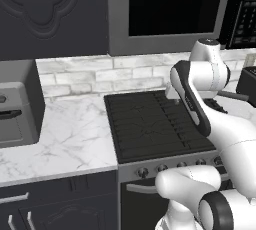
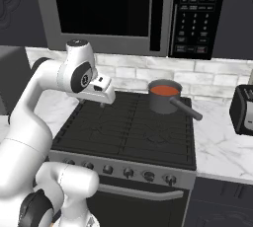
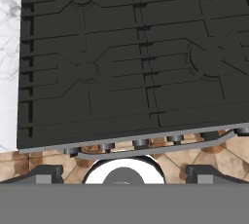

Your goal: Wait until the marinara sauce is simmered to a deep red color and then turn off the stove.

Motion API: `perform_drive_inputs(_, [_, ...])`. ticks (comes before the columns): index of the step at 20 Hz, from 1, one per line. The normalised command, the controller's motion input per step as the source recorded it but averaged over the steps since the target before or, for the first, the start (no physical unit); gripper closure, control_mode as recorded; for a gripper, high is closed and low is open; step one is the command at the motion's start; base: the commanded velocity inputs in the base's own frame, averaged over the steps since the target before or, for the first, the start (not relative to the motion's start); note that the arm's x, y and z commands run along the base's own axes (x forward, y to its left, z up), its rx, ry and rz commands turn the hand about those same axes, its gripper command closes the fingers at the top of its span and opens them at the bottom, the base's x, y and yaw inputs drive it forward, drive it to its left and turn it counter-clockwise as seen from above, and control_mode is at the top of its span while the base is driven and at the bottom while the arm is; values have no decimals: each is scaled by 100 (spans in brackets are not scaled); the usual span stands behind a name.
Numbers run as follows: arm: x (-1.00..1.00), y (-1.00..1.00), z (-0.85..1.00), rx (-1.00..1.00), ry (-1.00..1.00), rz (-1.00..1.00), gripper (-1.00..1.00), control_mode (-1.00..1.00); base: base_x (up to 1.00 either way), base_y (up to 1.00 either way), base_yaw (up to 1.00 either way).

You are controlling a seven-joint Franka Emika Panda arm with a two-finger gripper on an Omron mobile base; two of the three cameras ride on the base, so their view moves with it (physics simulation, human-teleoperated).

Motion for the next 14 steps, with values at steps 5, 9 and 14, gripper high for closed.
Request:
perform_drive_inputs(5, [0, 0, 0, 0, 0, 0, -100, -100, 0, 0, 0])
perform_drive_inputs(9, [0, 0, 0, 0, 0, 0, -100, -100, 0, 0, 0])
perform_drive_inputs(14, [0, 0, 0, 0, 0, 0, -100, -100, 0, 0, 0])
